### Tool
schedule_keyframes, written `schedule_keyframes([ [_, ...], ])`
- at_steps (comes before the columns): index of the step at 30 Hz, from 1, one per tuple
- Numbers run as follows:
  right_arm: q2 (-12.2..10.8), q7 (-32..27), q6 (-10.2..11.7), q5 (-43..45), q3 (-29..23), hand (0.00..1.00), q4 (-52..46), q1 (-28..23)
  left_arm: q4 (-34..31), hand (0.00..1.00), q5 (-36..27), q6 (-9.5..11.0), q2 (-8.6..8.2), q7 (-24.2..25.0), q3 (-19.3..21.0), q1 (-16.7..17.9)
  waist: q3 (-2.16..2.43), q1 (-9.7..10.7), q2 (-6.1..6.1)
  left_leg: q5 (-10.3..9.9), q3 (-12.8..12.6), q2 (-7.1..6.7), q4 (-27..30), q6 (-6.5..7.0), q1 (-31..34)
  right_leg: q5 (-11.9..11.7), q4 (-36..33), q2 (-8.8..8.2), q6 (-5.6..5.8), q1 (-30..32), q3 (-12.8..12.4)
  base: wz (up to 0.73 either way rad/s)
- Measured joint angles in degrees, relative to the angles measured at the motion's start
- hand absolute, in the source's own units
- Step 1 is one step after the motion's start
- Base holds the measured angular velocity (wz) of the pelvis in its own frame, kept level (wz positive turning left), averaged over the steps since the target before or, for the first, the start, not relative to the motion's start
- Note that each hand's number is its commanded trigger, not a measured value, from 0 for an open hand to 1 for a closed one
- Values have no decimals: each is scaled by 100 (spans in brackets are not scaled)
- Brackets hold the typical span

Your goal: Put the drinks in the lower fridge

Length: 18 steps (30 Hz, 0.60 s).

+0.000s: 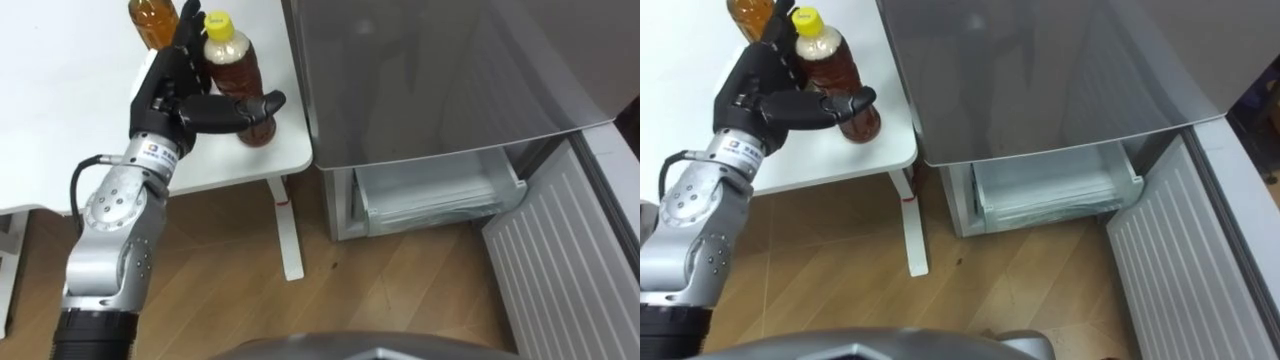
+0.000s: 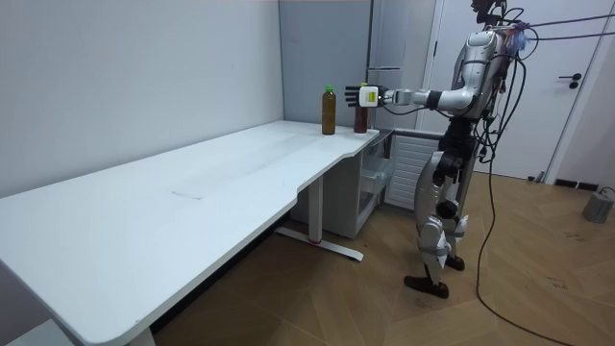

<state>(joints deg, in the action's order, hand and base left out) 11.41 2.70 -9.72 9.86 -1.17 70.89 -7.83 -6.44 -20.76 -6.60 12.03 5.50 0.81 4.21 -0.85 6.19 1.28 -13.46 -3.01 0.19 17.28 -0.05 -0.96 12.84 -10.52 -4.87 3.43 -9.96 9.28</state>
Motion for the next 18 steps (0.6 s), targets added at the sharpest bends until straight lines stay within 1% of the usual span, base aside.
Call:
schedule_keyframes([
  [2,0,0,-21,3,0,0,-5,-6,28,0,-1,0,0,-2,-1,0,-5,3,-8,0,-23,1,-15,0,-40,1,3,0,0,5,-44,-6],
  [7,-2,1,-31,180,-1,0,-15,-11,49,0,-2,0,-1,-12,1,-1,6,6,-28,1,-77,2,-56,1,-73,8,16,0,-7,8,-123,-5],
  [13,-10,-1,-29,233,-5,0,-14,-13,49,0,-3,0,-3,-26,1,-37,26,19,-57,1,-85,2,-32,0,-88,7,48,0,-9,5,-129,0],
  [14,-10,-2,-29,237,-6,0,-14,-14,49,49,-3,0,-4,-26,1,-38,26,21,-59,1,-85,2,-29,0,-88,7,48,0,-9,4,-128,0],
  [15,-11,-2,-29,269,-9,0,-14,-8,49,74,-8,0,-5,-27,1,-44,27,23,-58,1,-85,2,-29,0,-85,6,46,1,-9,7,-128,0],
  [16,-16,-4,-30,335,-9,0,-15,2,52,91,-9,0,-8,-28,1,-63,27,23,-58,1,-84,2,-25,0,-79,6,41,1,-9,11,-127,0],
  [17,-19,-4,-31,381,-9,0,-14,7,56,100,-9,0,-9,-28,1,-77,27,22,-57,1,-84,2,-24,0,-78,6,37,1,-9,11,-126,0],
  [18,-20,-7,-33,431,-9,0,-15,17,78,100,-11,0,-10,-28,1,-107,28,21,-55,1,-83,3,-24,1,-79,6,22,1,-9,9,-125,0],
])
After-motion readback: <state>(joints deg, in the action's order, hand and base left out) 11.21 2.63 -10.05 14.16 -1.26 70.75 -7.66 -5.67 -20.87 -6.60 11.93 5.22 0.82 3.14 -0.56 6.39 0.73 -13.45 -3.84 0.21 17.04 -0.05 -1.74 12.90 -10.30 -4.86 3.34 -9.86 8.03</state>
